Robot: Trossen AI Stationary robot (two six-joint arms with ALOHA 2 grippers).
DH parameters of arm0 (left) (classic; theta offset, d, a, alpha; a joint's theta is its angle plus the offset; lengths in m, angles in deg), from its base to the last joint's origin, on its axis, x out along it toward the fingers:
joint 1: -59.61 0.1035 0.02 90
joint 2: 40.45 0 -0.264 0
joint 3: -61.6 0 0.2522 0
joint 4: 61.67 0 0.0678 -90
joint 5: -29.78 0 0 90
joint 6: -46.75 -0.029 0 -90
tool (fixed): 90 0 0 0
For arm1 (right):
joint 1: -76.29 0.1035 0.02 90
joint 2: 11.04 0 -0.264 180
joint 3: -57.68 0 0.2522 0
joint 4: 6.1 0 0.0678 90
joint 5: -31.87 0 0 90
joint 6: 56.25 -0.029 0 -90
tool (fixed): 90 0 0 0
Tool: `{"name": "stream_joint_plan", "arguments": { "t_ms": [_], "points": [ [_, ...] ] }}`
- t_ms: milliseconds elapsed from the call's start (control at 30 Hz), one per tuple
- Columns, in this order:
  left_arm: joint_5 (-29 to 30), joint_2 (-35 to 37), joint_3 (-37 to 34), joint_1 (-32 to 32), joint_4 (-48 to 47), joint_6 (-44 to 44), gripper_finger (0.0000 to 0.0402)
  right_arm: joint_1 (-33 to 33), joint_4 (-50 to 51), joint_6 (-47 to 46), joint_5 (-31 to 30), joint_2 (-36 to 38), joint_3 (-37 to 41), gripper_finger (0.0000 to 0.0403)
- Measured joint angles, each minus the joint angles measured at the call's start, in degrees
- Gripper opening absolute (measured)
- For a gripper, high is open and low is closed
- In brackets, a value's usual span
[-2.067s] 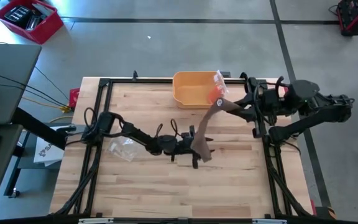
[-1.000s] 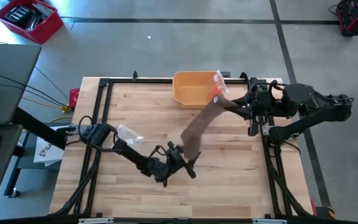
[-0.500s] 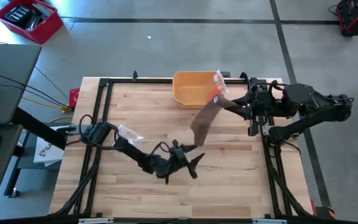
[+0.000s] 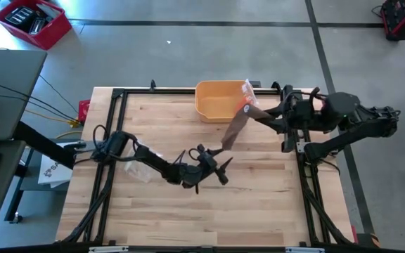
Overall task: Roll bandage
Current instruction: Roll the brown bandage
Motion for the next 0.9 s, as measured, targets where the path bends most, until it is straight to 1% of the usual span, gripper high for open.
{"name": "stream_joint_plan", "arguments": {
  "t_ms": [133, 267, 400, 500, 700, 900],
  "points": [
    [-0.9, 0.0, 0.0, 1.2, 0.9, -3.1, 0.0215, 0.0, -2.5, 0.0, 1.5, 0.0, 0.0, 0.0040],
    [-6.1, 0.0, 0.0, 2.9, 1.0, -3.4, 0.0215, 0.0, -4.6, 0.0, 1.7, 0.0, 0.0, 0.0040],
    [-9.1, 0.0, 0.0, 4.0, 2.3, -3.1, 0.0215, 0.0, -4.8, 0.0, 1.7, 0.0, 0.0, 0.0040],
    [-9.1, 0.0, 0.0, 3.6, 5.3, -4.9, 0.0215, 0.0, -4.7, 0.0, 1.7, 0.0, 0.0, 0.0040],
    [-6.3, 0.0, 0.0, 1.4, 12.2, -11.6, 0.0215, 0.0, -4.0, 0.0, 1.7, 0.0, 0.0, 0.0040],
    [-6.2, 0.0, 0.0, 1.1, 17.5, -13.0, 0.0215, 0.0, -3.8, 0.0, 1.7, 0.0, 0.0, 0.0040]
  ]
}}
